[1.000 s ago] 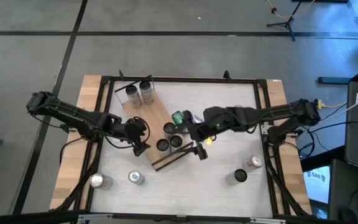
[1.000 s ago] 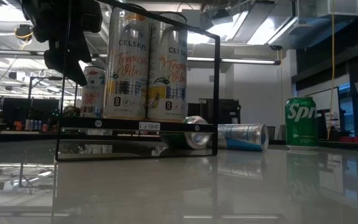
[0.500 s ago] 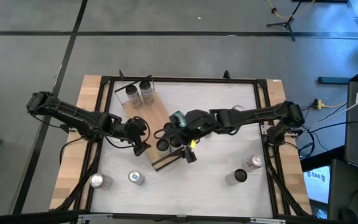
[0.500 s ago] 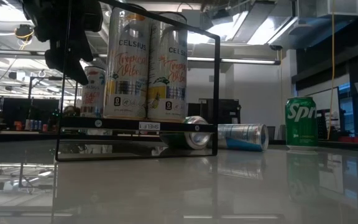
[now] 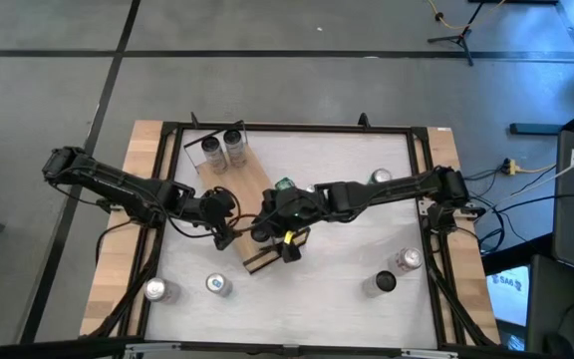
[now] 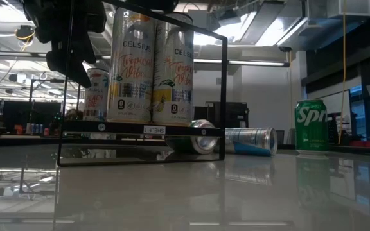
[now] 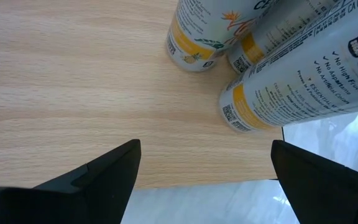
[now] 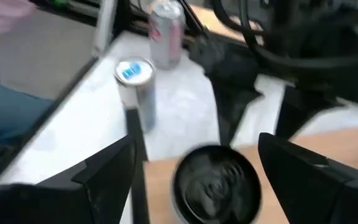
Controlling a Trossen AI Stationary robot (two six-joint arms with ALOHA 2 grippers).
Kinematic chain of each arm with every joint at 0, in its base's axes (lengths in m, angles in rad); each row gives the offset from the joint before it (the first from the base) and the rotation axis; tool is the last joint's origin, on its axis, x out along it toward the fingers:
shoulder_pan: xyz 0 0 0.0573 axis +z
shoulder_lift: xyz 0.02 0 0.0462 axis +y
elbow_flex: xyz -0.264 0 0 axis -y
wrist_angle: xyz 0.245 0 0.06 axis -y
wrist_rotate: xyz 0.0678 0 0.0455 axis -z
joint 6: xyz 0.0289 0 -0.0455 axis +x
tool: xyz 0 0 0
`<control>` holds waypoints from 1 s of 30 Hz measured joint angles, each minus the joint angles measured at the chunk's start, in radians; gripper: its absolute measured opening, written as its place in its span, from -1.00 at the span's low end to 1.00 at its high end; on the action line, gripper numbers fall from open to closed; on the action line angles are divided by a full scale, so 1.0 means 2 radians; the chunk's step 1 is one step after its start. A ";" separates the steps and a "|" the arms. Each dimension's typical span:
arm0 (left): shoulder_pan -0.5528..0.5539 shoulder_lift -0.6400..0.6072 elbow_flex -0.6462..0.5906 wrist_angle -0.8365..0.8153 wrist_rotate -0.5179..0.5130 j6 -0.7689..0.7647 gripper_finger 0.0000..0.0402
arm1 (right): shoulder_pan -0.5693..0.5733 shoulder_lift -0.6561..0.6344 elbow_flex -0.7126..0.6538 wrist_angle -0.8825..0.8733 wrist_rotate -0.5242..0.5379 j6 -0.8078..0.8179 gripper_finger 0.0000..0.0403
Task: Place canned beverage on shelf
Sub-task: Put the white yellow soda on the shelf aligned with the other white yellow soda cans
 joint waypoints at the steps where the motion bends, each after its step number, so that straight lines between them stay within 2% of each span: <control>1: 0.000 0.000 0.000 0.000 0.000 0.000 0.74 | 0.000 0.000 0.000 -0.005 0.008 0.001 0.64; 5: 0.000 0.000 0.000 0.000 -0.001 0.000 0.74 | 0.000 0.000 0.000 -0.012 0.026 0.002 0.64; 30: 0.000 0.000 0.000 0.019 -0.009 0.003 0.74 | 0.001 0.000 -0.004 -0.034 0.032 0.039 0.64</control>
